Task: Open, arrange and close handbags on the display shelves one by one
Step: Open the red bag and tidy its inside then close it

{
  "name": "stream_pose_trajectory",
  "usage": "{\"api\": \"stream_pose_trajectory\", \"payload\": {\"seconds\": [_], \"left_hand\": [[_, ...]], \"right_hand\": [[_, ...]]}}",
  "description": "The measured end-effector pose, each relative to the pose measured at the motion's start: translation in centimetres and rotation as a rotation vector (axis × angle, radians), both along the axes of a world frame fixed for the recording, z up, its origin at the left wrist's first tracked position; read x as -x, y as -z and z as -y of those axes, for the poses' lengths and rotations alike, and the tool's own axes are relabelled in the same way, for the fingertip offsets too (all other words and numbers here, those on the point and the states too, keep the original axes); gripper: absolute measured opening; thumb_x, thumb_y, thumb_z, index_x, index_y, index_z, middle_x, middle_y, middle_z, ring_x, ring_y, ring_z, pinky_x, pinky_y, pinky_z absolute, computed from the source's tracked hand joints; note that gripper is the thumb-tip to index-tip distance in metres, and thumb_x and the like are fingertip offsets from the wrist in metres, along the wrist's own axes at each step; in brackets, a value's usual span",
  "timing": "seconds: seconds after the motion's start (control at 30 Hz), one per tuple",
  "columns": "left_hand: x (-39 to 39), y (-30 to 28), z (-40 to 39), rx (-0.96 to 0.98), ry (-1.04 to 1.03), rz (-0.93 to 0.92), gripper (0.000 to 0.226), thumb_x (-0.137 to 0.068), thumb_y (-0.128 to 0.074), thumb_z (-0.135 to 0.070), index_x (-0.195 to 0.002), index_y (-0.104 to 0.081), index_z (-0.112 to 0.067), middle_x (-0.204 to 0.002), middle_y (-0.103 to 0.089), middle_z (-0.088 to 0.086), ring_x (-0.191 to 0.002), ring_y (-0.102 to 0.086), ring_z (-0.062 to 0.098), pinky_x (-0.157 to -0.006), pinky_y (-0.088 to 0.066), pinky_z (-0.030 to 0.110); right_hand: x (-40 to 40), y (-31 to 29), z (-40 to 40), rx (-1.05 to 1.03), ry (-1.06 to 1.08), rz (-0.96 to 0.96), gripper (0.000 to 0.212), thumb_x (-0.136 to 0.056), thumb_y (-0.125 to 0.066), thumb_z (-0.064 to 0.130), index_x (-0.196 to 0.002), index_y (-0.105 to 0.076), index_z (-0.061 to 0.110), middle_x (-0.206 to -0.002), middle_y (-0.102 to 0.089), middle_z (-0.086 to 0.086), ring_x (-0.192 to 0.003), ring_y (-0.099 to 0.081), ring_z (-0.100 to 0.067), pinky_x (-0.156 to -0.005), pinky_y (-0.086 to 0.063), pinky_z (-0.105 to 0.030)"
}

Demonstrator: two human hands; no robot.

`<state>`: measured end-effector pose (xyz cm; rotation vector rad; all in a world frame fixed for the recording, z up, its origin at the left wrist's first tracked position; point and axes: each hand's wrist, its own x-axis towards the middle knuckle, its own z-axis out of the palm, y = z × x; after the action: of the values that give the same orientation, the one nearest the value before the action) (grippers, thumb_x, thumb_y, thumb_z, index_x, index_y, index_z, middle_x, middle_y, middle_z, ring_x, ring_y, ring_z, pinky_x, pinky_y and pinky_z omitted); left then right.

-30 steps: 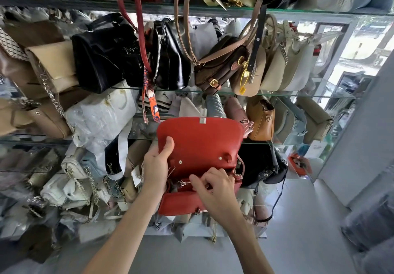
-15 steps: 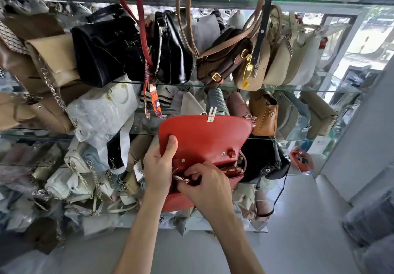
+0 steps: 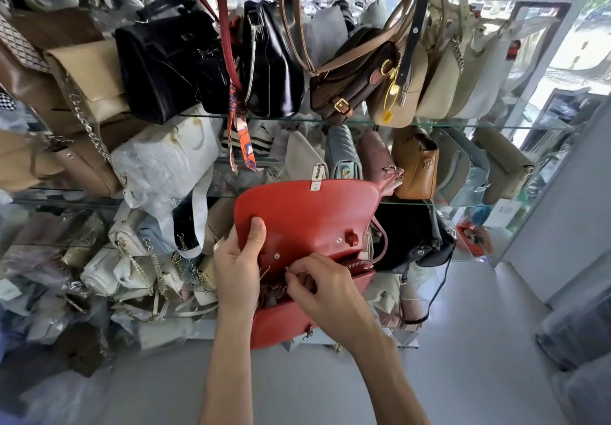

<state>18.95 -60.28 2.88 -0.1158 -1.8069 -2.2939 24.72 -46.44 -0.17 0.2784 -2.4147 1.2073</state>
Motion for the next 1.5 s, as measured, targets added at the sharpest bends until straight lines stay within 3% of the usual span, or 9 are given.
{"api": "stream_pose_trajectory", "payload": {"seconds": [0.2, 0.4, 0.5, 0.6, 0.77, 0.97, 1.13, 1.27, 1.5], "left_hand": [[-0.8, 0.6, 0.1, -0.106, -0.036, 0.069, 0.024, -0.090, -0.070, -0.049, -0.088, -0.081, -0.028, -0.097, -0.079, -0.002, -0.101, -0.073, 0.026, -0.096, -0.056, 0.048], [-1.2, 0.2, 1.2, -0.167, -0.090, 0.058, 0.020, -0.104, -0.054, -0.020, -0.093, -0.071, -0.018, -0.080, -0.077, -0.015, -0.080, -0.072, -0.001, -0.072, -0.057, 0.016], [-1.3, 0.2, 1.2, -0.157, -0.075, 0.037, 0.033, -0.103, -0.055, -0.019, -0.080, -0.078, -0.024, -0.078, -0.077, -0.017, -0.079, -0.071, -0.002, -0.073, -0.057, 0.015], [-1.3, 0.3, 1.3, -0.142, -0.060, 0.037, 0.030, -0.095, -0.059, -0.034, -0.076, -0.083, -0.036, -0.083, -0.078, -0.014, -0.085, -0.073, 0.003, -0.078, -0.059, 0.021], [-1.5, 0.0, 1.1, -0.172, -0.075, 0.093, 0.024, -0.090, -0.062, -0.039, -0.093, -0.076, -0.020, -0.086, -0.079, -0.011, -0.086, -0.074, 0.005, -0.075, -0.059, 0.020], [-1.5, 0.5, 0.9, -0.127, -0.094, 0.204, 0.016, -0.098, -0.064, -0.034, -0.100, -0.075, -0.022, -0.095, -0.080, -0.008, -0.101, -0.074, 0.017, -0.087, -0.056, 0.031], [-2.1, 0.5, 0.3, -0.165, -0.116, 0.299, 0.025, -0.098, -0.065, -0.039, -0.107, -0.075, -0.018, -0.109, -0.078, 0.006, -0.102, -0.074, 0.023, -0.091, -0.060, 0.037], [-1.8, 0.6, 0.3, -0.265, -0.123, 0.380, 0.027, -0.098, -0.067, -0.038, -0.113, -0.074, -0.018, -0.110, -0.079, 0.004, -0.099, -0.076, 0.023, -0.087, -0.062, 0.041], [-1.4, 0.6, 0.5, -0.415, -0.138, 0.416, 0.041, -0.095, -0.070, -0.041, -0.125, -0.071, -0.014, -0.115, -0.078, 0.007, -0.108, -0.074, 0.029, -0.098, -0.056, 0.058]], "right_hand": [[-0.7, 2.4, -0.2, -0.117, 0.341, -0.188, 0.013, -0.095, -0.056, 0.025, -0.087, -0.060, 0.016, -0.088, -0.056, 0.007, -0.088, -0.044, -0.016, -0.081, -0.034, -0.030], [-0.7, 1.5, -7.3, 0.026, 0.741, -0.181, 0.020, -0.094, -0.053, 0.030, -0.084, -0.062, 0.015, -0.084, -0.057, 0.003, -0.092, -0.046, -0.026, -0.087, -0.039, -0.044], [-0.5, 1.2, -7.4, 0.101, 0.635, -0.062, 0.002, -0.094, -0.065, 0.019, -0.095, -0.065, 0.017, -0.092, -0.059, 0.005, -0.096, -0.049, -0.020, -0.088, -0.047, -0.050], [-0.9, 1.4, -6.8, 0.123, 0.627, -0.098, 0.021, -0.089, -0.075, 0.017, -0.106, -0.064, 0.019, -0.097, -0.058, 0.007, -0.097, -0.054, -0.019, -0.086, -0.049, -0.042], [-1.0, 1.2, -3.6, -0.131, 0.346, -0.342, 0.010, -0.085, -0.076, 0.028, -0.078, -0.077, 0.020, -0.083, -0.067, 0.012, -0.085, -0.055, -0.014, -0.084, -0.044, -0.029], [-0.9, 1.7, -2.4, -0.271, 0.267, -0.127, 0.017, -0.087, -0.065, 0.037, -0.076, -0.079, 0.036, -0.081, -0.061, 0.018, -0.086, -0.053, -0.008, -0.091, -0.036, -0.029], [-1.3, 1.9, -1.6, -0.219, 0.162, 0.013, 0.017, -0.082, -0.051, 0.024, -0.067, -0.057, 0.024, -0.069, -0.053, 0.015, -0.070, -0.049, -0.007, -0.095, -0.039, -0.038], [-1.4, 1.0, -2.4, -0.202, 0.094, 0.035, 0.021, -0.079, -0.052, 0.027, -0.061, -0.041, 0.025, -0.059, -0.039, 0.015, -0.067, -0.039, -0.008, -0.095, -0.036, -0.033], [-1.5, 0.4, -3.2, -0.261, 0.047, 0.065, 0.030, -0.083, -0.059, 0.026, -0.058, -0.043, 0.018, -0.057, -0.046, 0.006, -0.069, -0.043, -0.012, -0.095, -0.034, -0.030]]}}
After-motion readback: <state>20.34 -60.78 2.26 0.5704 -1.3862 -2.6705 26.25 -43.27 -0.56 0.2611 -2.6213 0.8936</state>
